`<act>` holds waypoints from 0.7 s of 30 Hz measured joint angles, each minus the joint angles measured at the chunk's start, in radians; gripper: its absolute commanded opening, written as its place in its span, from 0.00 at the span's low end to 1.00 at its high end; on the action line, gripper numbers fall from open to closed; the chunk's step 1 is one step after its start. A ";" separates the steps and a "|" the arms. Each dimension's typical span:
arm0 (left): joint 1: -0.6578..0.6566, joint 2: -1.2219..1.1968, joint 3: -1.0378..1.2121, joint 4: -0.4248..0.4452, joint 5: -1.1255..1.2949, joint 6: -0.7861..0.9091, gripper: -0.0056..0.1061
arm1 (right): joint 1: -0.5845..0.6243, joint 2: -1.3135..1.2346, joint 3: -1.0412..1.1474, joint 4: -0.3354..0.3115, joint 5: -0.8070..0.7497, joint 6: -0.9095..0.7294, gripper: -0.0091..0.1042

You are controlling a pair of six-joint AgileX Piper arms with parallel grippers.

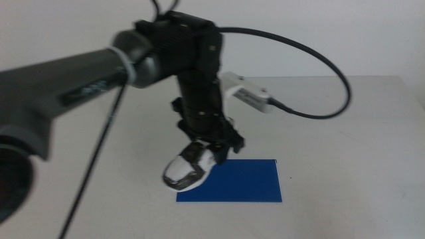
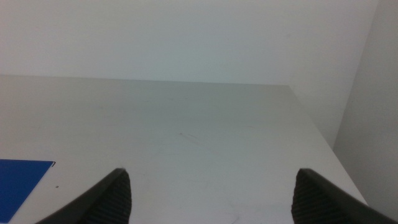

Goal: Use one arm to grab the shoe from the table and place it on the mat.

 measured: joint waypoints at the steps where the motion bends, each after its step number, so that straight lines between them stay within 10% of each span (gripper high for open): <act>1: -0.011 0.020 -0.025 0.000 0.003 0.002 0.15 | 0.000 0.000 0.000 0.000 0.000 0.000 0.67; 21: -0.042 0.135 -0.166 -0.011 0.008 0.491 0.15 | 0.000 0.000 0.000 0.000 0.000 0.000 0.67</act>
